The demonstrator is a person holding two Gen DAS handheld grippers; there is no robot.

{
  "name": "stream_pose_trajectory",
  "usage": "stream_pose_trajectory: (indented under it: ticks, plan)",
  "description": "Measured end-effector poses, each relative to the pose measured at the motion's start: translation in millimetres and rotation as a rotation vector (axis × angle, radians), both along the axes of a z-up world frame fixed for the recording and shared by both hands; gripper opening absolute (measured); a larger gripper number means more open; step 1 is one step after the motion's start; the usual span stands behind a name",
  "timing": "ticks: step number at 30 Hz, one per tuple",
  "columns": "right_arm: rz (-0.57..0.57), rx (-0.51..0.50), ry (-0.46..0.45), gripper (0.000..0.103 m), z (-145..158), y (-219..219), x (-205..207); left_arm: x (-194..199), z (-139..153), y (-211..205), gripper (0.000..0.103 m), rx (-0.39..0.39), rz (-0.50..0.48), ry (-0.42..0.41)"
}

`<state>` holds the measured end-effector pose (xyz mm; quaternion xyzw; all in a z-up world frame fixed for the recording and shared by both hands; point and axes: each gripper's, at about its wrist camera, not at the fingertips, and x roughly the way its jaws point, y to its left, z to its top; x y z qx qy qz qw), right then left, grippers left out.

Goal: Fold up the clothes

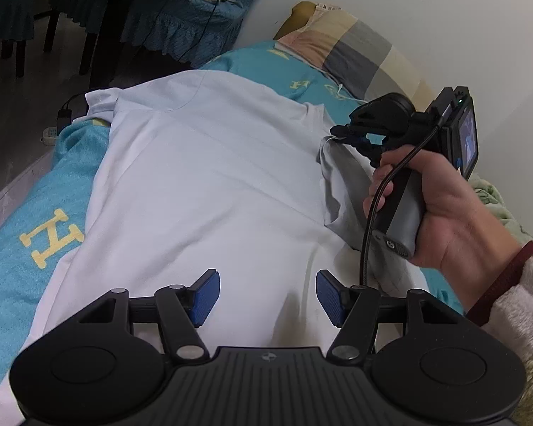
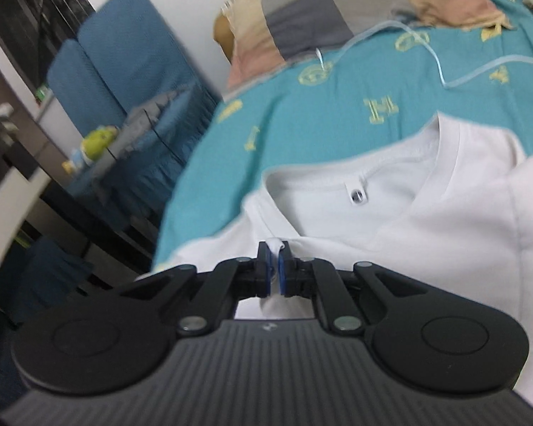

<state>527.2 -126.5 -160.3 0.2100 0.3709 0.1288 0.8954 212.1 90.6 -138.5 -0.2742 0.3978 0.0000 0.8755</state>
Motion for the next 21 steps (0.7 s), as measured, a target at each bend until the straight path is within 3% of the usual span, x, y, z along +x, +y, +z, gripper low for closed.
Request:
stream_pose_trajectory:
  ticks: [3,4,5,7,8,13,18,21]
  plan:
    - [0.049,0.021,-0.017,0.013,-3.8,-5.1,-4.4,3.8,-3.0,0.0,0.062,-0.005,-0.002,0.005]
    - [0.065,0.023,-0.02,0.022,-1.6,-8.2,-8.0,4.2,-2.7,-0.3,0.062,-0.004,-0.005,0.002]
    - [0.077,0.027,-0.031,0.042,2.4,-11.9,-13.7,4.3,-1.9,-1.1,0.062,-0.002,-0.01,-0.003]
    - [0.096,0.034,-0.069,0.07,16.9,-22.5,-31.2,3.1,0.5,-3.2,0.062,0.005,-0.018,-0.012]
    - [0.104,0.037,-0.092,0.076,25.2,-27.4,-41.7,2.1,2.0,-4.3,0.062,0.009,-0.021,-0.016]
    - [0.118,0.036,-0.166,0.075,74.8,-57.8,-113.5,-10.1,15.7,-13.5,0.062,0.056,-0.049,-0.062]
    - [0.075,0.003,-0.208,0.075,120.9,-95.2,-214.5,-31.6,29.1,-29.4,0.062,0.143,-0.105,-0.128]
    - [0.061,-0.029,-0.227,0.075,144.4,-114.3,-281.4,-44.0,32.7,-34.4,0.062,0.145,-0.136,-0.126]
